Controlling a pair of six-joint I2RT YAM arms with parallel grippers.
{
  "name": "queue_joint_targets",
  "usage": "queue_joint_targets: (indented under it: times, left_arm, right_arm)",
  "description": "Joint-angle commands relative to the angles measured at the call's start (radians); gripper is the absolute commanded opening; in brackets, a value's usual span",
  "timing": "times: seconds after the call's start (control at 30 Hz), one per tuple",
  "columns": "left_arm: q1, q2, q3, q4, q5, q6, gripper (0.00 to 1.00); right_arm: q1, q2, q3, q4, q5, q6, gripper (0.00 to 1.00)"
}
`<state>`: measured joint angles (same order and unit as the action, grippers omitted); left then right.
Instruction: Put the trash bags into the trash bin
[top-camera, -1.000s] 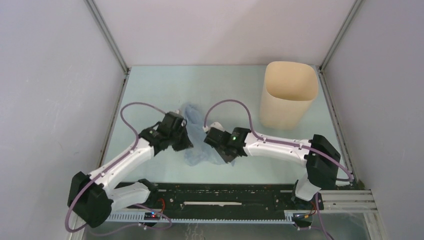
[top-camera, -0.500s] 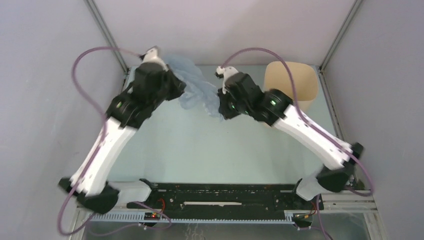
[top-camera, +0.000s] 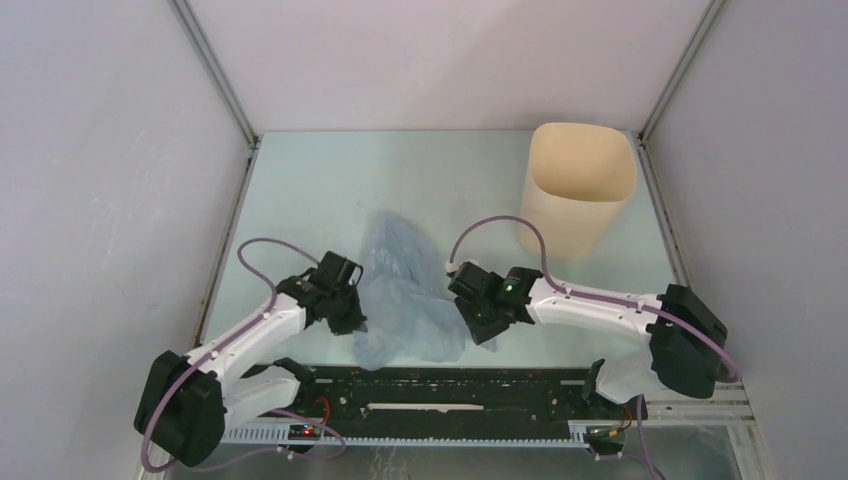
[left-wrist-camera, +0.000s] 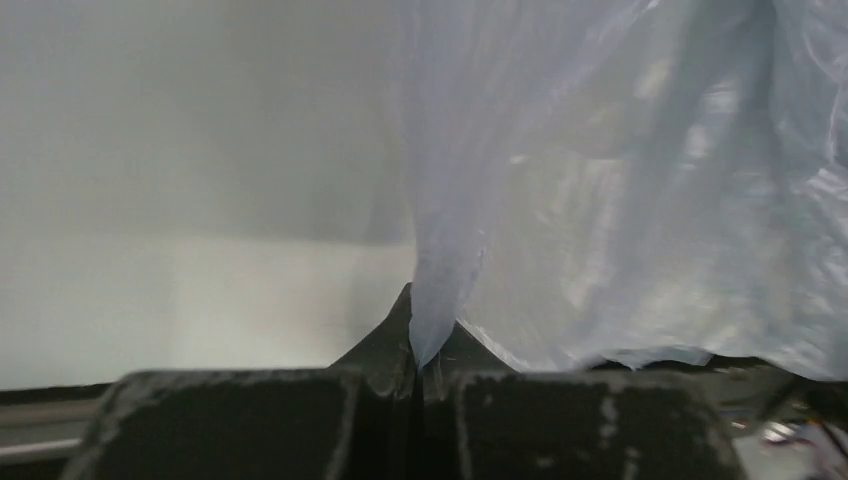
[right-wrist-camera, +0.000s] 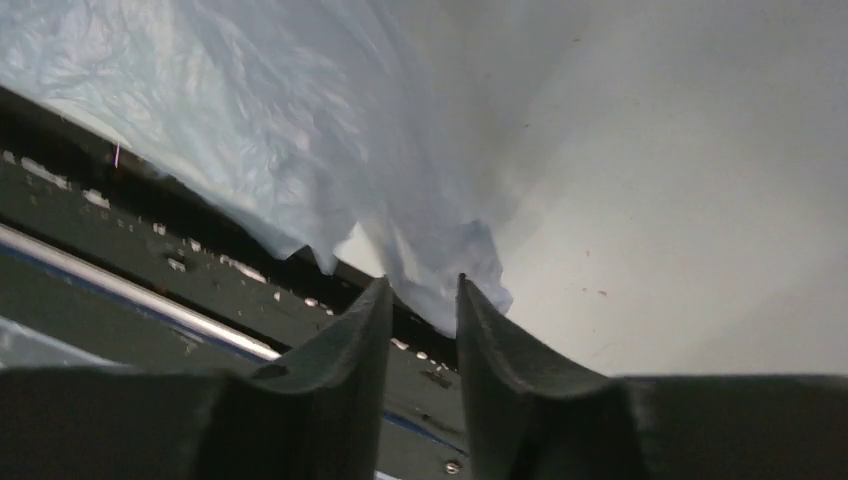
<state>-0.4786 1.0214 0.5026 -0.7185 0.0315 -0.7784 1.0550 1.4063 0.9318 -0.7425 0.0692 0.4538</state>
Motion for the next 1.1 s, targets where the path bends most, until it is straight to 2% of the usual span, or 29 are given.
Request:
queue_joint_targets:
  times: [0.0, 0.07, 0.13, 0.27, 0.4, 0.47, 0.57, 0.63, 0.8, 0.97, 1.07]
  left_arm:
    - [0.011, 0.072, 0.188, 0.105, 0.082, -0.009, 0.0]
    - [0.011, 0.118, 0.249, 0.054, 0.064, 0.037, 0.0]
    - [0.011, 0.146, 0.276, 0.017, 0.07, 0.074, 0.0]
    - [0.011, 0.141, 0.261, -0.019, 0.084, 0.1, 0.0]
    - [0.011, 0.102, 0.242, -0.025, 0.086, 0.098, 0.0]
    - [0.011, 0.105, 0.252, -0.034, 0.082, 0.106, 0.0]
    - [0.011, 0.133, 0.288, -0.068, 0.078, 0.139, 0.0]
    - [0.011, 0.141, 0.31, -0.088, 0.072, 0.161, 0.0]
    - [0.011, 0.142, 0.335, -0.111, 0.035, 0.204, 0.0]
    - [0.011, 0.151, 0.331, -0.116, 0.054, 0.224, 0.0]
    - [0.011, 0.148, 0.315, -0.103, 0.071, 0.229, 0.0]
  right_arm:
    - [-0.042, 0.01, 0.011, 0.069, 0.03, 0.074, 0.45]
    - [-0.041, 0.004, 0.007, 0.07, 0.023, 0.057, 0.56]
    - [-0.042, -0.018, 0.007, 0.069, 0.012, 0.04, 0.62]
    - [-0.051, -0.065, 0.013, 0.107, -0.016, 0.006, 0.65]
    - [-0.03, -0.039, 0.02, 0.152, -0.034, -0.027, 0.65]
    - [-0.021, -0.004, 0.005, 0.203, -0.043, -0.035, 0.6]
    - [-0.015, 0.07, -0.013, 0.251, -0.058, -0.031, 0.39]
    - [-0.007, 0.104, -0.001, 0.224, -0.041, -0.011, 0.33]
    - [0.065, 0.088, 0.001, 0.124, 0.082, 0.024, 0.47]
    - [0.092, 0.029, -0.01, 0.048, 0.115, 0.056, 0.51]
    - [0.078, -0.037, -0.01, 0.06, 0.115, 0.058, 0.55]
